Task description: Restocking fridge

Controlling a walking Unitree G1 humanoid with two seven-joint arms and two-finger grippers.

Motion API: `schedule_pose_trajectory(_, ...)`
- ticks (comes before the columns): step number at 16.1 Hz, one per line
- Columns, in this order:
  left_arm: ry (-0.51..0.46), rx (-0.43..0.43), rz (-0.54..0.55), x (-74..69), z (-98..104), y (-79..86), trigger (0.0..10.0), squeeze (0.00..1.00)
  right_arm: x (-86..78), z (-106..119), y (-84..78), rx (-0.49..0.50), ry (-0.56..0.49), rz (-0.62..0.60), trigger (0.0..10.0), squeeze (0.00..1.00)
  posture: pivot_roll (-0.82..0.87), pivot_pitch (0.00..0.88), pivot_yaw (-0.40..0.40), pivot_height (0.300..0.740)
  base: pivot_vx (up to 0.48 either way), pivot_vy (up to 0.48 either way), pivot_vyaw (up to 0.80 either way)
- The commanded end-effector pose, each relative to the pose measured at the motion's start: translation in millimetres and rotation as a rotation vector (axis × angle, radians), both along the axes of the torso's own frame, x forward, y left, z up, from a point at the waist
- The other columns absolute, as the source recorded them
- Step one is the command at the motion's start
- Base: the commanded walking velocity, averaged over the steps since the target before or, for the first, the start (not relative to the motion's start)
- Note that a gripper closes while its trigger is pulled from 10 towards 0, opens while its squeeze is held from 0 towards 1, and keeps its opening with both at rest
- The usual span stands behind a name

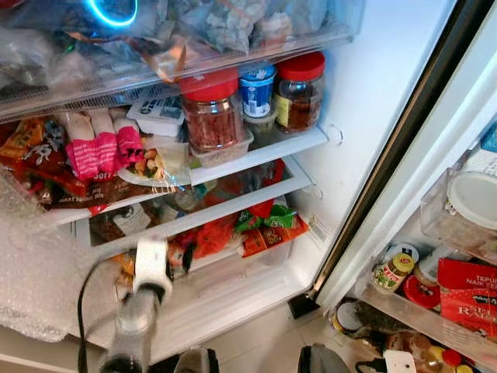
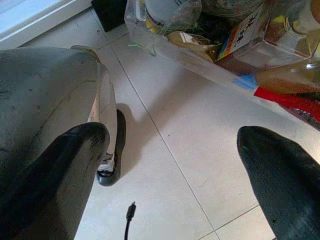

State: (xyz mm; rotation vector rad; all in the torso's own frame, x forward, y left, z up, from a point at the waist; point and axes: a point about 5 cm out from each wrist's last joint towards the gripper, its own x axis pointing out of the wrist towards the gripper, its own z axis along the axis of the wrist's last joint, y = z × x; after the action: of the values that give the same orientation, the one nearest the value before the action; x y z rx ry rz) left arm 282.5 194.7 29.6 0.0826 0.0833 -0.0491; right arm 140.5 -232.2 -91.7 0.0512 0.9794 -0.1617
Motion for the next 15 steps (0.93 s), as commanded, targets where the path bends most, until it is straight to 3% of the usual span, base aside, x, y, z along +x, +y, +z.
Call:
schedule_pose_trajectory(1, -0.027, -0.008, 0.012, -4.9, 2, 1.8, 10.0, 0.00, -5.8, -2, 1.0, 0.005, 0.012, 0.000, 10.0, 0.00, 0.00, 0.062, 0.006, 0.643, 0.000, 0.000, 0.00)
schedule_pose_trajectory(4, 0.020, 0.007, 0.012, -13.1, -7, 0.3, 10.0, 0.00, -6.2, -3, 1.5, 0.008, 0.018, 0.003, 10.0, 0.00, 0.01, 0.049, 0.008, 0.643, 0.000, 0.000, 0.00)
schedule_pose_trajectory(10, 0.055, 0.014, 0.047, -14.1, -8, 4.4, 10.0, 0.00, -3.9, -2, 3.0, 0.020, 0.014, 0.005, 10.0, 0.00, 0.03, 0.068, -0.001, 0.643, 0.000, 0.000, 0.00)
schedule_pose_trajectory(15, 0.084, 0.025, 0.074, -22.8, -14, 10.2, 10.0, 0.00, -1.3, -2, 4.2, 0.028, 0.011, 0.013, 10.0, 0.00, 0.04, 0.084, 0.000, 0.643, 0.000, 0.000, 0.00)
